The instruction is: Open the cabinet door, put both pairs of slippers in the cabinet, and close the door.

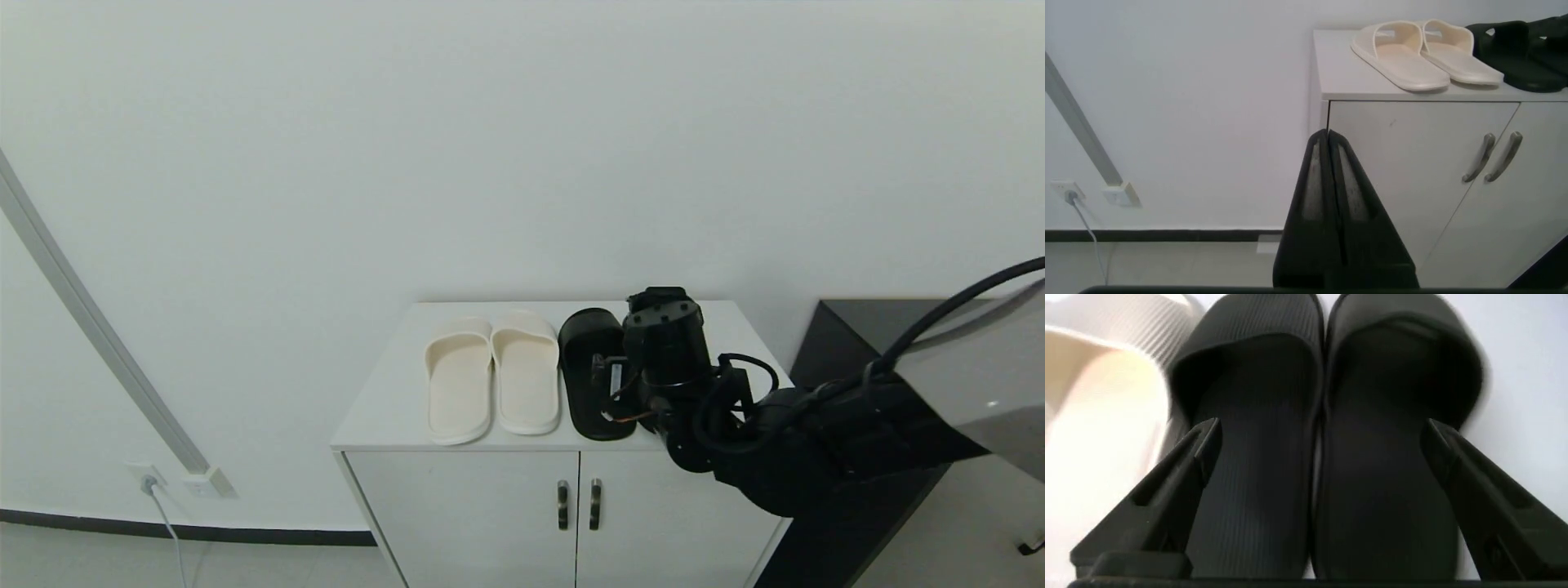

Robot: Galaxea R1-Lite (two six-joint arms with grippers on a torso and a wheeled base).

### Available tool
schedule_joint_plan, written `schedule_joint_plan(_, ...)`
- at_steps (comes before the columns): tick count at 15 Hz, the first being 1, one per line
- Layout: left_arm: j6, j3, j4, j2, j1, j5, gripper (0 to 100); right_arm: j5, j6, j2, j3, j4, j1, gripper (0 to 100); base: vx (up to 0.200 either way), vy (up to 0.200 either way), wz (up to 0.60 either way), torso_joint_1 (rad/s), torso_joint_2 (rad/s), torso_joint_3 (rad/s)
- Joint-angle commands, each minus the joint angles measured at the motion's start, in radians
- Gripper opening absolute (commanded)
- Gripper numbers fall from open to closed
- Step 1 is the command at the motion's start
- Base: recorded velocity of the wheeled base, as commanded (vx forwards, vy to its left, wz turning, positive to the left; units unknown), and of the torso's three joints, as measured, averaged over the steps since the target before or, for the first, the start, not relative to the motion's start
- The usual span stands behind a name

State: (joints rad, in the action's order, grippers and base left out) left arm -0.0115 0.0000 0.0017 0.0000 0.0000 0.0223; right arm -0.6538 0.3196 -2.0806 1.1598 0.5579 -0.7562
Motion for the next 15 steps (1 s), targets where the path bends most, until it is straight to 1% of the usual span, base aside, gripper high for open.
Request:
schedule_joint_plan(1, -0.001, 0.000, 0.000, 0.000, 0.000, 0.001, 0, -0.003, -0.017, -0.136, 0.086, 0.039, 0.040, 100, 0.000, 0.000, 0.00, 0.000, 0.00, 0.000)
schedule_joint_plan(4, -0.001, 0.000, 0.000, 0.000, 0.000, 0.001, 0, 0.006, -0.108, -0.220, 0.149, 0.169, 0.084, 100, 0.000, 0.000, 0.00, 0.000, 0.00, 0.000)
schedule_joint_plan(5, -0.002, 0.000, 0.000, 0.000, 0.000, 0.001, 0, 0.008, -0.128, -0.245, 0.173, 0.183, 0.097, 100, 0.000, 0.000, 0.00, 0.000, 0.00, 0.000)
schedule_joint_plan(8, -0.002, 0.000, 0.000, 0.000, 0.000, -0.001, 0, 0.013, -0.131, -0.282, 0.244, 0.177, 0.109, 100, 0.000, 0.000, 0.00, 0.000, 0.00, 0.000)
schedule_joint_plan(11, -0.002, 0.000, 0.000, 0.000, 0.000, -0.001, 0, 0.013, -0.131, -0.286, 0.264, 0.166, 0.113, 100, 0.000, 0.000, 0.00, 0.000, 0.00, 0.000)
schedule_joint_plan(12, -0.002, 0.000, 0.000, 0.000, 0.000, -0.001, 0, 0.013, -0.131, -0.285, 0.264, 0.166, 0.115, 0, 0.000, 0.000, 0.00, 0.000, 0.00, 0.000)
schedule_joint_plan(15, -0.002, 0.000, 0.000, 0.000, 0.000, -0.001, 0, 0.013, -0.131, -0.280, 0.264, 0.165, 0.115, 0, 0.000, 0.000, 0.00, 0.000, 0.00, 0.000)
